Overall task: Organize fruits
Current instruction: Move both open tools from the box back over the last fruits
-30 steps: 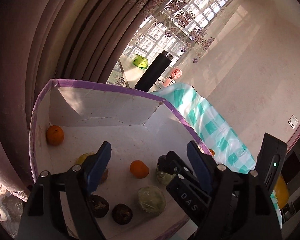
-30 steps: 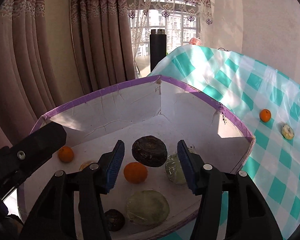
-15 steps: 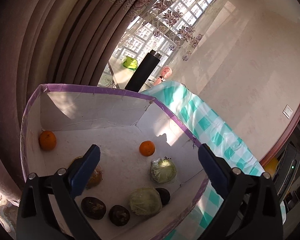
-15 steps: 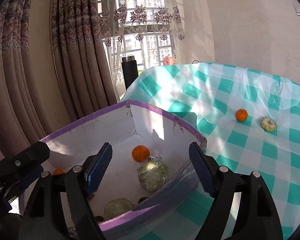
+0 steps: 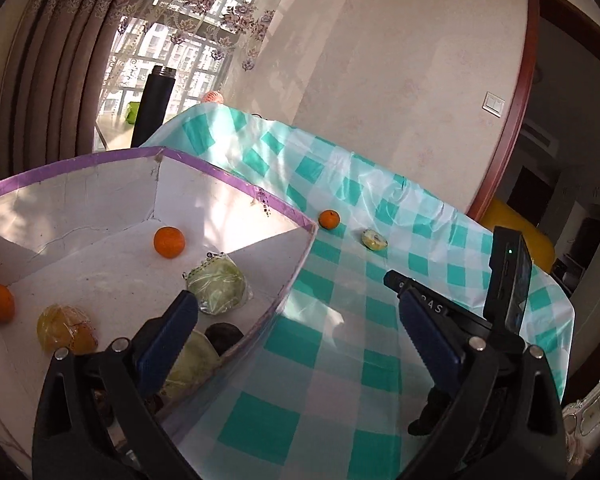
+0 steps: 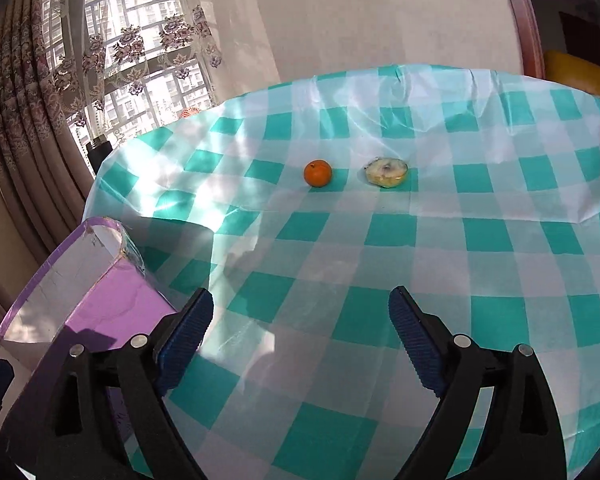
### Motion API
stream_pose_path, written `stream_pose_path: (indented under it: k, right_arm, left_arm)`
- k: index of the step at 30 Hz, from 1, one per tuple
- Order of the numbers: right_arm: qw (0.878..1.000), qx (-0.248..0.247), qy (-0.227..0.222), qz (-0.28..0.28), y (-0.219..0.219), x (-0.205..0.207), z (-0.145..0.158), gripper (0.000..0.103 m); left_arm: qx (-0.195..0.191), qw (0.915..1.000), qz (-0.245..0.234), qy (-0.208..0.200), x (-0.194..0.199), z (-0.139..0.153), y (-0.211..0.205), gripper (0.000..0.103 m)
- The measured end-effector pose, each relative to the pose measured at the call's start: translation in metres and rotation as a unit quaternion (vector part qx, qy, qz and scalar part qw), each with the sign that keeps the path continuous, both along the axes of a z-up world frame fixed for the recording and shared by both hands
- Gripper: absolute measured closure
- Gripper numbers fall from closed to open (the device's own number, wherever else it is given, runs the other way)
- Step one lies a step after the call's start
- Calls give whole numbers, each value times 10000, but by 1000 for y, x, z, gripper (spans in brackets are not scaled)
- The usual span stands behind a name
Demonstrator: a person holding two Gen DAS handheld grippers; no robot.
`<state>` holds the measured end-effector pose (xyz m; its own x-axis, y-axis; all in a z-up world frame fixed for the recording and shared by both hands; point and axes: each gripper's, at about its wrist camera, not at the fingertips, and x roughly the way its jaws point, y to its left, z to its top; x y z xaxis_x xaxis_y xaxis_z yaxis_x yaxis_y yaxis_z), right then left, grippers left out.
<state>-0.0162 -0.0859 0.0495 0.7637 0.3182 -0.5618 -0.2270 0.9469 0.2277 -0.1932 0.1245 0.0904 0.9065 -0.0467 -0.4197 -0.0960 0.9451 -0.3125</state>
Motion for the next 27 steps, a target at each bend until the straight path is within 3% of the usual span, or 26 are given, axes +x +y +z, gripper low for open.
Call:
stream_pose_path:
  k: [2,5,7,11,13,15,18,20,24,27]
  right_arm:
    - [9992,110,141,-345,-25,10,-10,16]
    - [9962,358,272,-750,-56,24,-19,16]
    - [9942,423,307,-935,-71,32,-24,16]
    - [9913,591,430,-1099,-86,49,-29,16]
    - [9915,542,431,-1105,-87,58,-29,16]
    - [9924,439,373,-1086,-86,67,-27,16]
    - [9944,394,392,-902,-84,85,-27,16]
    - [9948,344,469,-836,-81,102,-27,16]
    - [9964,116,543,-645,-68,135,-27,16]
    - [9974,28,588,-405,-57,161,-27,16]
  left_arm:
    - [755,9971,120,-30,5,-1,-25,2]
    - [869,9961,-110,84,20,3,-43,2]
    - [792,9963,-327,-67,27,11,-54,2]
    - [1647,9836,-525,-505,41,13,-101,2]
    - [1847,9780,-898,-361,63,5,-120,2]
    - [1630,9806,-1092,43,95,-10,-123,2]
    - [960,9875,-1130,543,142,-35,-110,2]
    - [742,9886,-1028,818,169,-50,-103,2]
    - [602,9879,-915,1099,210,-69,-100,2]
    - [104,9892,-791,1229,235,-73,-90,2]
